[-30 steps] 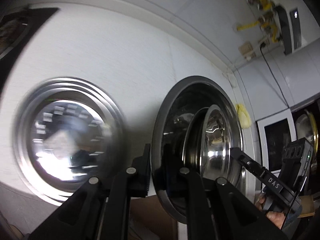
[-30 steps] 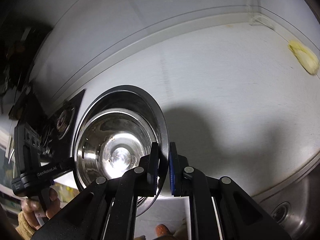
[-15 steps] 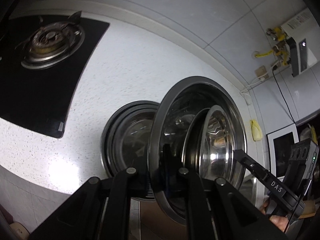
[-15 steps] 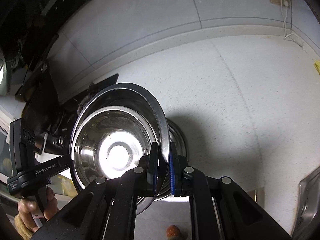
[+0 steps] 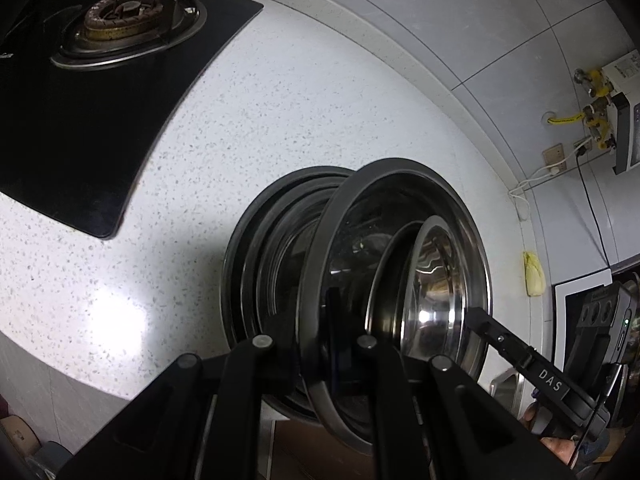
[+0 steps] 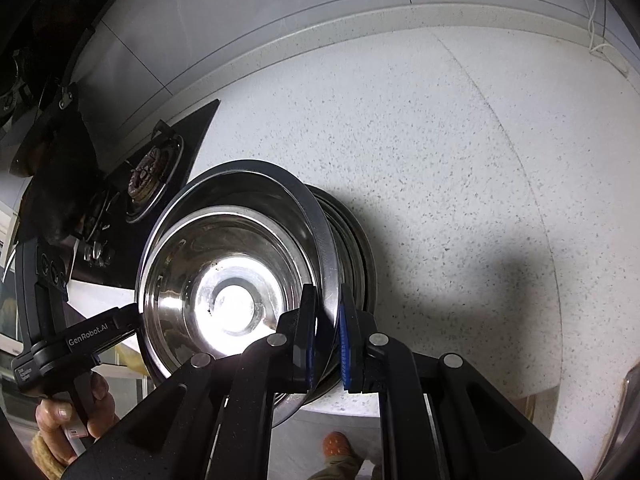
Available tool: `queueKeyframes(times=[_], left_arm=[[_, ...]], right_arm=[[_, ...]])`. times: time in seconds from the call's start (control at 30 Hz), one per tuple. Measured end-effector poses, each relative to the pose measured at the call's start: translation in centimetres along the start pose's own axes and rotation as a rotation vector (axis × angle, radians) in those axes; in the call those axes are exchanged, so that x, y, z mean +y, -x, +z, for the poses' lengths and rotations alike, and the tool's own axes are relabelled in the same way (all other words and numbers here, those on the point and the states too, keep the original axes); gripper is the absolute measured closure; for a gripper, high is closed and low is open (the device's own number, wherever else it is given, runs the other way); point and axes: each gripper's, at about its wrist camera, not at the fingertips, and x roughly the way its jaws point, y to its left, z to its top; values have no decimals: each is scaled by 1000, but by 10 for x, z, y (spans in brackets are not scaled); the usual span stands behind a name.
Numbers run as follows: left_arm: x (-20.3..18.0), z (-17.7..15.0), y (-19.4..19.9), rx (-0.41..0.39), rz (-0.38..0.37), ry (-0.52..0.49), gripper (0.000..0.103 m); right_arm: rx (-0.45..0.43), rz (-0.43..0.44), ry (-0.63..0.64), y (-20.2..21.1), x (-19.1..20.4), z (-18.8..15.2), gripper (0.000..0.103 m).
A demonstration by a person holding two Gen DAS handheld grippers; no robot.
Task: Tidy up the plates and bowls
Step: 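Carry the bowl stack with both grippers and lower it onto the plate stack, then open both grippers to release the bowl stack on the plates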
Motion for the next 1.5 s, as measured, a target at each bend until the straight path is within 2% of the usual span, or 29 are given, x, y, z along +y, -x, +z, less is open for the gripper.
queueKeyframes(times=[0.37, 0.8, 0.87, 0.9, 1.17, 1.23, 1.3, 1.5], left_arm=[[4, 3, -22, 28, 13, -17, 95], [9, 14, -33, 22, 31, -39, 94], [6, 13, -32, 6, 49, -58, 94], [3, 12, -32, -1, 57, -66, 90], [-8, 1, -20, -84, 113, -126, 91], [-10, -1, -15, -127, 148, -137, 85], [-8, -1, -8, -162, 150, -141, 80], [-11, -8, 7, -253, 232, -200, 77]], right_arm=[[-6, 1, -54, -14, -6, -5, 93], [1, -26, -33, -28, -1, -6, 92], [5, -32, -34, -28, -1, -5, 92], [6, -32, -31, -28, -1, -5, 92], [6, -20, -29, -26, -4, -6, 91], [-9, -29, -14, -24, -1, -6, 91], [-23, -30, 1, -21, 1, -7, 91], [-44, -69, 39, -19, 8, -11, 91]])
